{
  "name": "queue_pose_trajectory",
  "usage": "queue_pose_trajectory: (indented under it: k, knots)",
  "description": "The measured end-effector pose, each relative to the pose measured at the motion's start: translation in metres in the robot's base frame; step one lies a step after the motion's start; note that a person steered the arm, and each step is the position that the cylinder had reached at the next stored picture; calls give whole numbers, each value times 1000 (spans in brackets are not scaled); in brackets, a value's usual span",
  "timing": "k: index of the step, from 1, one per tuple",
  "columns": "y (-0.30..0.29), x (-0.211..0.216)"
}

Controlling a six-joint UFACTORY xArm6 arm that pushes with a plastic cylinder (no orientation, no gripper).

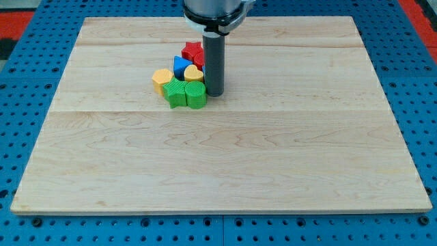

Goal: Point at the yellow hexagon

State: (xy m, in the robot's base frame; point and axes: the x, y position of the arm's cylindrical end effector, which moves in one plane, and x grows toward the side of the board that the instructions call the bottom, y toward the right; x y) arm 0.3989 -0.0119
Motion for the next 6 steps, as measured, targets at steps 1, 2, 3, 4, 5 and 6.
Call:
queue_pose_trajectory:
  k: [1, 2, 3, 4, 5, 6]
  knots:
    - [3, 2]
    - [-6, 42]
    - [-62, 73]
    - [-122, 61]
    - [-158, 18]
    - [-182, -24]
